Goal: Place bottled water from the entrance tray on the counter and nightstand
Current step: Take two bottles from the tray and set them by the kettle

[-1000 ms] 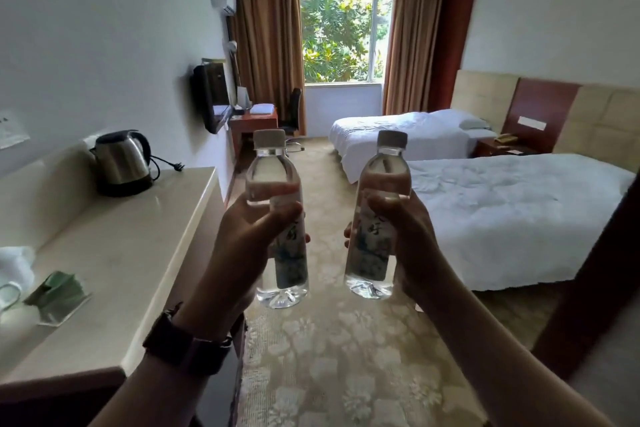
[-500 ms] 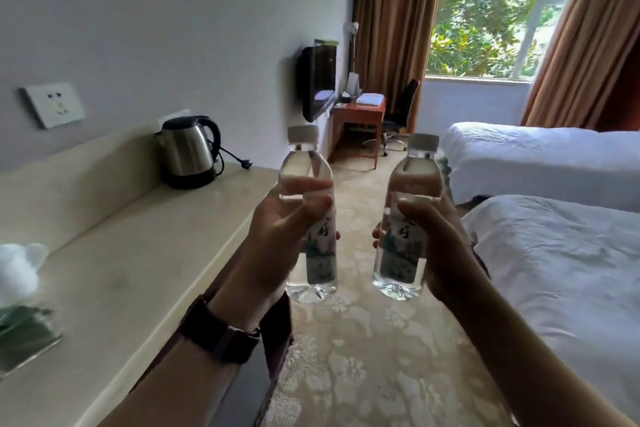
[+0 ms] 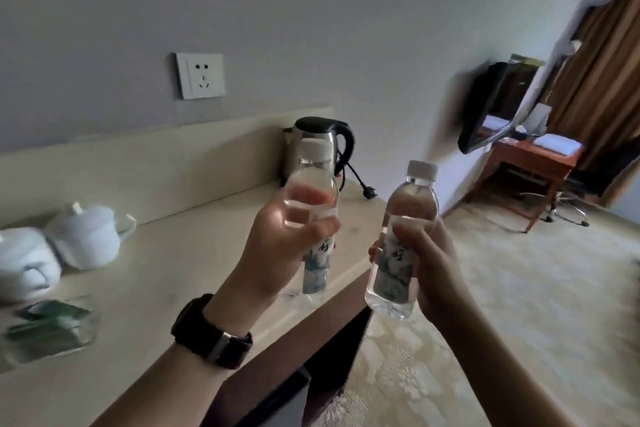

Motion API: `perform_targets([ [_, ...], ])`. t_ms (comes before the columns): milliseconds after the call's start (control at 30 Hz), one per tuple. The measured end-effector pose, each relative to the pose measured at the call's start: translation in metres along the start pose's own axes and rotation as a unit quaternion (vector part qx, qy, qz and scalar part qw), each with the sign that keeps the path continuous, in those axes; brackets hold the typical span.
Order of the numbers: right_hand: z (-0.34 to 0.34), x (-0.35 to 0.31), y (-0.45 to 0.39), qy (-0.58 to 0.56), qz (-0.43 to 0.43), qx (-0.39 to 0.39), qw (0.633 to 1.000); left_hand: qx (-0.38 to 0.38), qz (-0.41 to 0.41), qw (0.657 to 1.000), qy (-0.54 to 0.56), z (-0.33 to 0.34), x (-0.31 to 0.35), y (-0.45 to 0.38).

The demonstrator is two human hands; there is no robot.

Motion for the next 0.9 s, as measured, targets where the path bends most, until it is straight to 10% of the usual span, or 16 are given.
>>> perform_targets([
  [900,0.126,0.189,-0.132,0.025,0.013,-0.411,0.911,0.337,-0.029,0.93,-0.145,-0.143,-0.133,-0.018],
])
Point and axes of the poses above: each hand's wrist, its own y-axis away from the middle knuckle, its own z-axis out of the palm, x = y × z, the point moved 4 cm from there along -y, towards the middle knuckle, and after that the axes turned 8 degrees about y, right-handed, at the moved point
